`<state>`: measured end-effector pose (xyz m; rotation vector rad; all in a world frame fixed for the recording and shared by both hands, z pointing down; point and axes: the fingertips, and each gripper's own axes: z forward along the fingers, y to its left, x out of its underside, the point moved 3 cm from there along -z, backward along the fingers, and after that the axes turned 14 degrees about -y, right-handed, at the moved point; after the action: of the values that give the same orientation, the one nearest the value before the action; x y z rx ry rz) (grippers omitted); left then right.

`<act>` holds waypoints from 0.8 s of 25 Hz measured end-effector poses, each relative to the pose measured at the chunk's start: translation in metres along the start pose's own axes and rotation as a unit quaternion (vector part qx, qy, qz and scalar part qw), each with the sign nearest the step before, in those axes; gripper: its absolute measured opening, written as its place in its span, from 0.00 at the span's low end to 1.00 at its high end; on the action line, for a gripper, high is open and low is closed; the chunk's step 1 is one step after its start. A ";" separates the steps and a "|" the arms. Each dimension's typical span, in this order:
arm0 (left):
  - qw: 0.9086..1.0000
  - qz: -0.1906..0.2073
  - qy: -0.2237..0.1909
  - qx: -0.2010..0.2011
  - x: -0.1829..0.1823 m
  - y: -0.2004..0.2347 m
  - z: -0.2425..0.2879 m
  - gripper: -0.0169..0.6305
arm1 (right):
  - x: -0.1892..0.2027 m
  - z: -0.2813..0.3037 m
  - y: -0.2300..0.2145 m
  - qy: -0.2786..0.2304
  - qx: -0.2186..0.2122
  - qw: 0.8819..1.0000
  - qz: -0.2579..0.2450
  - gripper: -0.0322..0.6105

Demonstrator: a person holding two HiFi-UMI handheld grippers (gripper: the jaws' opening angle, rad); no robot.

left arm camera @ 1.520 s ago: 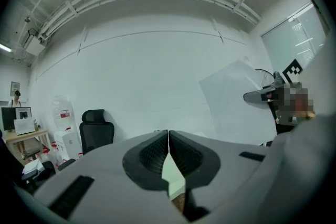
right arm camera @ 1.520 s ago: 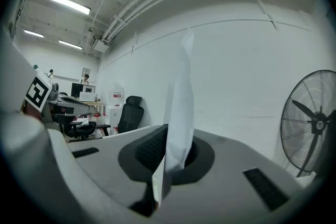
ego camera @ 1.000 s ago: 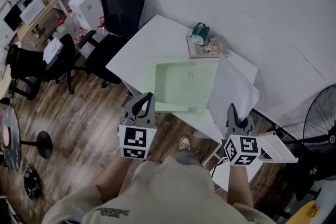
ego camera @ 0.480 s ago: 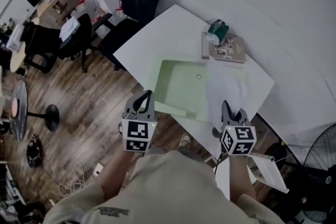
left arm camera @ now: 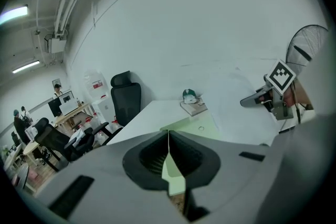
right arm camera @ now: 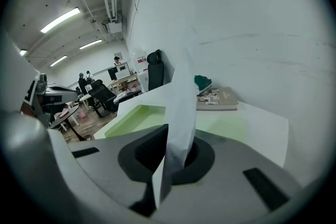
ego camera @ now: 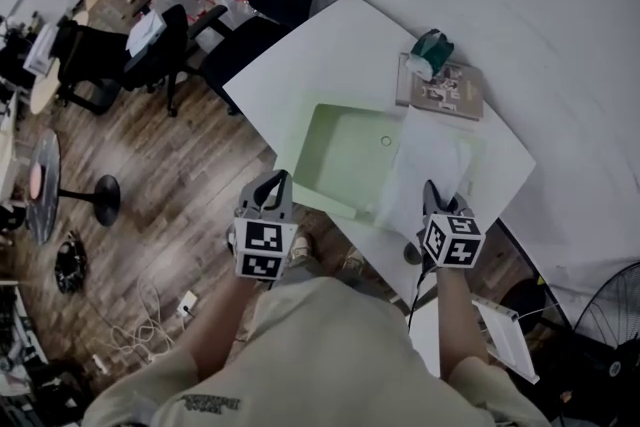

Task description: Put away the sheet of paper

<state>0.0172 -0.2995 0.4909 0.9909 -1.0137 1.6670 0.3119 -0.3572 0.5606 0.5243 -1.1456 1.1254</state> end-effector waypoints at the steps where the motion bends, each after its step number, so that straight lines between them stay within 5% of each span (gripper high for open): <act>1: 1.000 -0.001 0.005 0.000 0.004 0.001 0.002 0.06 | 0.004 0.005 -0.003 0.005 0.002 1.000 0.001 0.09; 20: 0.992 -0.032 0.110 0.049 0.095 0.045 0.073 0.06 | 0.064 0.107 -0.005 0.125 0.024 0.991 0.050 0.09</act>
<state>-0.0378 -0.3499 0.5949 0.8706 -0.7525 1.7427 0.2686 -0.4189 0.6604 0.3532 -0.9365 1.2692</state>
